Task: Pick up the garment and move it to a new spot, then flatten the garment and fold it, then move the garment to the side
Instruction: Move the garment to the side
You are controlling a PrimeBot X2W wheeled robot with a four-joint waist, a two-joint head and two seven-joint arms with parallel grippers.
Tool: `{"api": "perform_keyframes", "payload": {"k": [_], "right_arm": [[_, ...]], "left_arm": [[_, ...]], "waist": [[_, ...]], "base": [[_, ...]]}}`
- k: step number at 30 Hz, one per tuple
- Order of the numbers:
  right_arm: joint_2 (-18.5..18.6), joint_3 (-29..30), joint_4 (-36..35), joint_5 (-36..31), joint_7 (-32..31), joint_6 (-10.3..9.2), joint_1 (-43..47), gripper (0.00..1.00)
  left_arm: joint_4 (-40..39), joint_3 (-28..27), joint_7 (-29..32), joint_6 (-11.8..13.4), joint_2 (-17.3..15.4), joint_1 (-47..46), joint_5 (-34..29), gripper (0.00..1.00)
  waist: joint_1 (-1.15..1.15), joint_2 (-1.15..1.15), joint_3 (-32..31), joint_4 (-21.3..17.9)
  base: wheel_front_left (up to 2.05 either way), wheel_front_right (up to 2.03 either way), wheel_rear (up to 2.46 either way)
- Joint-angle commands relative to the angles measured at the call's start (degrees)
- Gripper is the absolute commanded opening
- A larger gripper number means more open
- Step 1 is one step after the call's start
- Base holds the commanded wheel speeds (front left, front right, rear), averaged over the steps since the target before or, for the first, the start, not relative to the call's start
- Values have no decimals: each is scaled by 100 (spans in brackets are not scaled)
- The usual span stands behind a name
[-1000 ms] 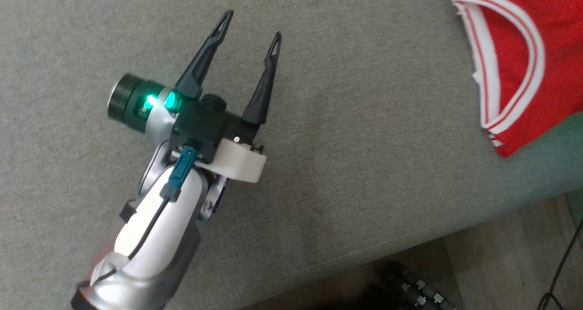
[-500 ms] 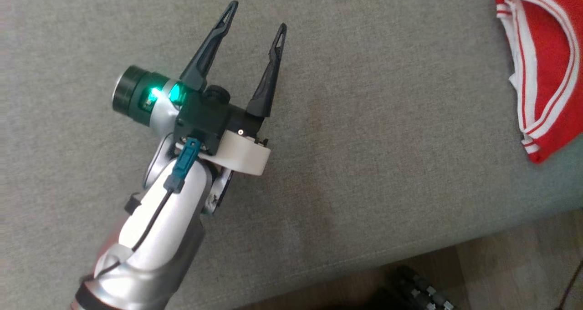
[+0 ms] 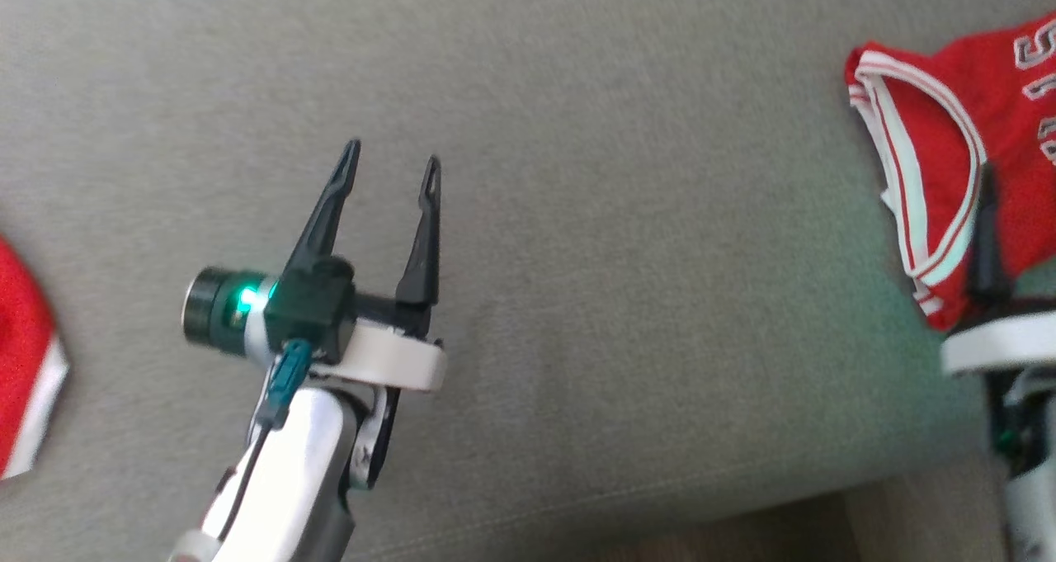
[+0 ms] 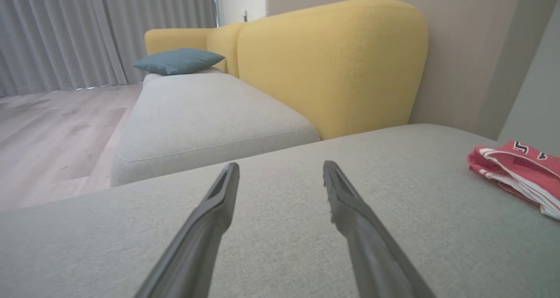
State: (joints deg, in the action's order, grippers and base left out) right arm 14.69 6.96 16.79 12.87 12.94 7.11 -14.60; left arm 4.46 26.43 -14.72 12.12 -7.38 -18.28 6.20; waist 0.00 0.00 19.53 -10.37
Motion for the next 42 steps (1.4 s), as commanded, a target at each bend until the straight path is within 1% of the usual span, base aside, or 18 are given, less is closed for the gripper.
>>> {"api": "perform_keyframes", "payload": {"k": [1,5,8,15,28,42], "right_arm": [[-25,-173,-400,-66,-71,37,178,100],[-373,-452,-960,-145,-321,37,551,100],[-560,-608,-1284,-172,-460,37,726,100],[-785,-745,-1695,-266,-745,37,1076,100],[-1023,-679,-2165,-372,-1234,37,1806,100],[-1097,-656,-2249,-376,-1363,37,1956,100]], "left_arm": [[-249,-260,-27,51,-62,26,42,100],[-300,-448,-27,175,-88,354,127,100],[-348,-594,-28,247,-118,557,181,100],[-367,-873,-28,334,-231,1026,268,100],[-144,-956,-28,242,-301,1610,398,100],[34,-929,-28,222,-322,1640,409,100]], "waist": [[0,0,-352,264],[0,0,-615,490],[0,0,-768,667],[0,0,-1154,931],[0,0,-1813,989],[0,0,-1901,978]], "base": [[0,0,0],[0,0,0],[0,0,0],[0,0,0],[0,0,0],[0,0,0]]}}
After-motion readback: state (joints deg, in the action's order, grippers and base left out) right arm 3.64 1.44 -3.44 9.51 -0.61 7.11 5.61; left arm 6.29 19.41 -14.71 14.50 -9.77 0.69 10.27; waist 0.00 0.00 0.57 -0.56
